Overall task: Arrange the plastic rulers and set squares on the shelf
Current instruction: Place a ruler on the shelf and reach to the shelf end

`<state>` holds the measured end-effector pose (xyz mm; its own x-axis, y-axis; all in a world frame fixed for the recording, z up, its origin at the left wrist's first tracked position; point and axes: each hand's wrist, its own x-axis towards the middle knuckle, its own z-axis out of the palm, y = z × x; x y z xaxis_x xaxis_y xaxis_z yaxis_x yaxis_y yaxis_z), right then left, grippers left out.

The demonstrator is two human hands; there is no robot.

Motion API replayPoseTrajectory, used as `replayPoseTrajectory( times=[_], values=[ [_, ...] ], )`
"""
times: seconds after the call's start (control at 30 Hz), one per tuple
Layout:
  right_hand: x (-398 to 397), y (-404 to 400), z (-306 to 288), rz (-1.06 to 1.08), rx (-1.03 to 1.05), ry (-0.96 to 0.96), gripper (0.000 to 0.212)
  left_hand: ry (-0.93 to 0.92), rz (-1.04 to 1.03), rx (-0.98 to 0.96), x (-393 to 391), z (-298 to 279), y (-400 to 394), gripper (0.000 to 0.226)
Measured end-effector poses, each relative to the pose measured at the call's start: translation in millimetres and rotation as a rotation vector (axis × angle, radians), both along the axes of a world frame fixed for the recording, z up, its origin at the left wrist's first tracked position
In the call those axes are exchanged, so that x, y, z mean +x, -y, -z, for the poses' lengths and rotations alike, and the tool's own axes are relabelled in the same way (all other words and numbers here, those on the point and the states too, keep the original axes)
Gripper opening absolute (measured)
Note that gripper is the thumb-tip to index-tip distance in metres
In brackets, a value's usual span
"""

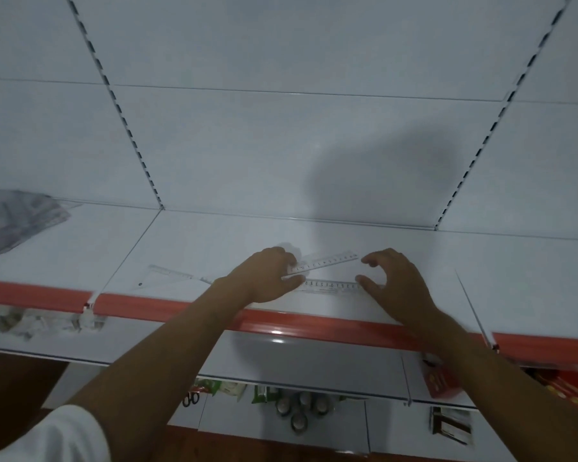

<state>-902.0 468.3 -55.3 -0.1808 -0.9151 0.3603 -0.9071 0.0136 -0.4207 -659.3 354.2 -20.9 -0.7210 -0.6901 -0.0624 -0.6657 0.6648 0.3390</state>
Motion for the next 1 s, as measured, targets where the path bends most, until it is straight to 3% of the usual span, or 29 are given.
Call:
replayPoseTrajectory(
  times=[0.13, 0.3, 0.63, 1.0],
  values=[
    [-4.9, 1.8, -19.7, -0.119, 0.013, -0.052, 0.055, 0.0, 0.072, 0.008, -9.0, -6.7, -3.7, 0.049],
    [-11.6, -1.4, -22.1, -0.161, 0.051, -0.144, 0.044, -0.034, 0.143, -0.004, -23.3, -13.1, -10.1, 0.048],
    [-25.3, -17.0, -13.7, -0.104, 0.1, -0.106, 0.03, -0.12, 0.115, 0.024, -19.4, -1.1, -5.2, 0.04],
    [-29.3, -17.0, 13.0, -0.06, 0.167, -0.1, 0.031, 0.045, -0.007, -0.011, -18.2, 15.7, -3.3, 0.039]
  ],
)
